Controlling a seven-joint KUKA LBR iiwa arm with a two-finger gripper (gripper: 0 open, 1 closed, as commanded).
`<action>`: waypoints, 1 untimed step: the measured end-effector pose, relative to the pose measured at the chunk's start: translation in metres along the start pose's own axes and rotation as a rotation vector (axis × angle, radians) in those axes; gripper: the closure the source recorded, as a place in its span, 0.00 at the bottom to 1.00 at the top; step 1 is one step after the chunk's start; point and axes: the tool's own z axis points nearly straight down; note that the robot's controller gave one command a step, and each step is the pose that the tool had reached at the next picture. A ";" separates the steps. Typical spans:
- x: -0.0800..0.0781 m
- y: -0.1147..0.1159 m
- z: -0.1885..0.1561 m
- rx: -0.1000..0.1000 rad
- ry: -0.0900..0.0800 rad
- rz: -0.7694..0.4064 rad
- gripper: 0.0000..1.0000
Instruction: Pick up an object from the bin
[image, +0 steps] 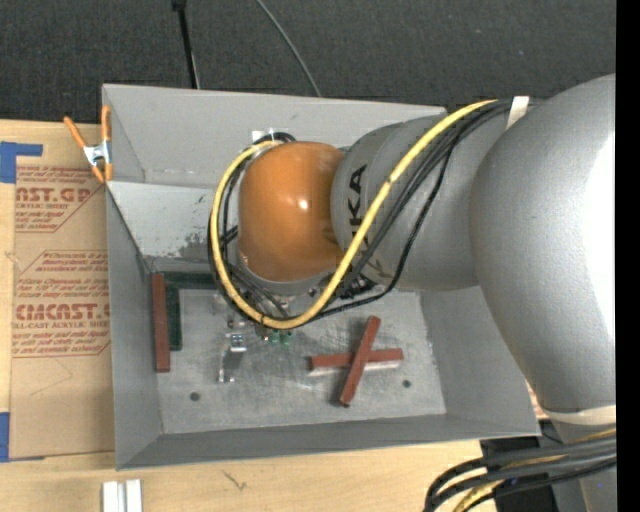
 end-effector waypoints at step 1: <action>-0.004 -0.035 0.086 -0.003 -0.003 0.068 1.00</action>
Offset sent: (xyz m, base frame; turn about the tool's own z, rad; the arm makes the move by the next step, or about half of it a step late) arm 0.0000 0.0000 0.0000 0.0000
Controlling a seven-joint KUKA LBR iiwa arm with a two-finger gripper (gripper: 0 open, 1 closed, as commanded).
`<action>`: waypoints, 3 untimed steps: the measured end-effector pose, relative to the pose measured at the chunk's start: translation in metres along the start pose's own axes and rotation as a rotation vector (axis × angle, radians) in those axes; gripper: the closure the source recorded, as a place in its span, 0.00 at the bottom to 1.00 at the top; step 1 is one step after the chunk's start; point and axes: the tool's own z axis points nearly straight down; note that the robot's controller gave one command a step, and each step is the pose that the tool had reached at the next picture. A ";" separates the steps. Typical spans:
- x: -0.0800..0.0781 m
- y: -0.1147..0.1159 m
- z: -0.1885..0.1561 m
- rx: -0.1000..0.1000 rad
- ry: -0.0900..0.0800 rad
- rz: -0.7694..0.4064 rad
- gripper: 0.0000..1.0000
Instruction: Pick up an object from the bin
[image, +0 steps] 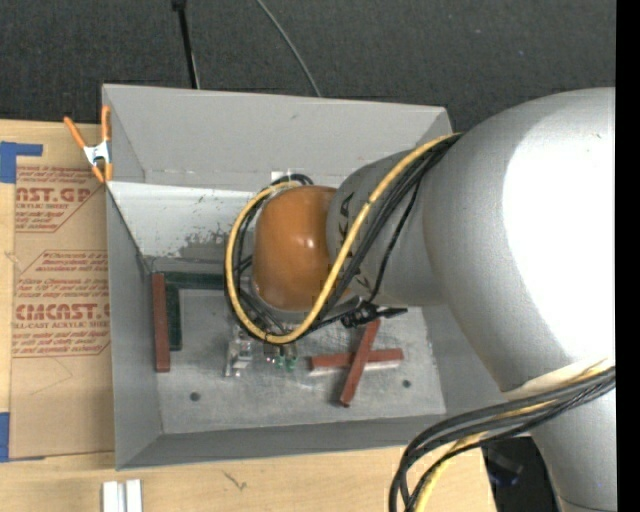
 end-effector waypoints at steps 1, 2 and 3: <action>0.000 0.000 0.000 0.000 0.000 0.000 1.00; -0.013 -0.007 -0.047 0.006 0.008 -0.051 0.00; -0.012 -0.006 -0.047 0.006 0.009 -0.051 0.00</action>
Offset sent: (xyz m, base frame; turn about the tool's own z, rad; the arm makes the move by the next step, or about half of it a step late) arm 0.0114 -0.0083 0.0476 -0.0509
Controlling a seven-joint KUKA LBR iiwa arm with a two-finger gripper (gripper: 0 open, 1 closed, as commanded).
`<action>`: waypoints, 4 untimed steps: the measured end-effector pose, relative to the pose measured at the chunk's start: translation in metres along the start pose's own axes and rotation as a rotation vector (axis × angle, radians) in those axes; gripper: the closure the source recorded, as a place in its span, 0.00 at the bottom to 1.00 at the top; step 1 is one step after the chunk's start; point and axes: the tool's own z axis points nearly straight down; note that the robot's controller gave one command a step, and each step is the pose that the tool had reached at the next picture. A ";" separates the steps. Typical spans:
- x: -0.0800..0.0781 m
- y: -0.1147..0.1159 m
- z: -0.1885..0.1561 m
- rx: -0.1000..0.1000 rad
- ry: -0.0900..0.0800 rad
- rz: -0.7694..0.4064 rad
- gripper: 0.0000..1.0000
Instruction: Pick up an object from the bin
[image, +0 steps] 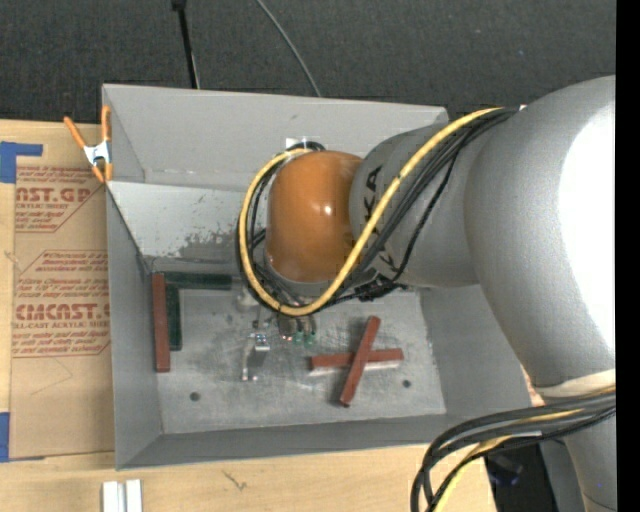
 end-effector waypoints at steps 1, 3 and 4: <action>-0.006 -0.050 0.009 -0.001 0.000 0.029 0.00; -0.006 -0.085 0.049 -0.002 -0.008 -0.131 0.00; -0.006 -0.085 0.049 -0.002 -0.008 -0.131 0.00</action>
Offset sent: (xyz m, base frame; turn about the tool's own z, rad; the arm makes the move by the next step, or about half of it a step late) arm 0.0016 -0.0869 -0.0533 -0.1313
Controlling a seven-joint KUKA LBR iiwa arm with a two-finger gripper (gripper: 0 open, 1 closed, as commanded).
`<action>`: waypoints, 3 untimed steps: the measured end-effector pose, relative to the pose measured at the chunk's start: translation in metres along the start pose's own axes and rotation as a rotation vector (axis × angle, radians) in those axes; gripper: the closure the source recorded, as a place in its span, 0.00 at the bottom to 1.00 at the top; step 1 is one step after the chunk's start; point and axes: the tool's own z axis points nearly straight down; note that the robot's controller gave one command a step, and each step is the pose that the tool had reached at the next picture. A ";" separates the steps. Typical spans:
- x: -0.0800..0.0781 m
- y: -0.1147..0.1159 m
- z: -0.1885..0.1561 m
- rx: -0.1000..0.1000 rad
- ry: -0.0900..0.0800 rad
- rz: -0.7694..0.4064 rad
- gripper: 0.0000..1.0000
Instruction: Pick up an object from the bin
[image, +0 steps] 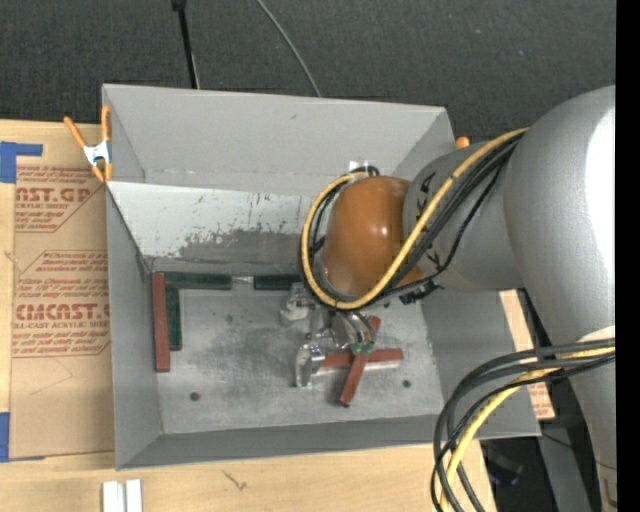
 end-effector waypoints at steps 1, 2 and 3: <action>0.001 -0.062 -0.003 -0.001 -0.002 -0.217 1.00; 0.001 -0.062 -0.003 -0.001 -0.002 -0.217 1.00; 0.007 -0.068 -0.170 0.002 0.002 -0.186 1.00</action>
Offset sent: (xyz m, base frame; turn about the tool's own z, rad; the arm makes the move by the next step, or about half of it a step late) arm 0.0000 0.0000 0.0000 0.0000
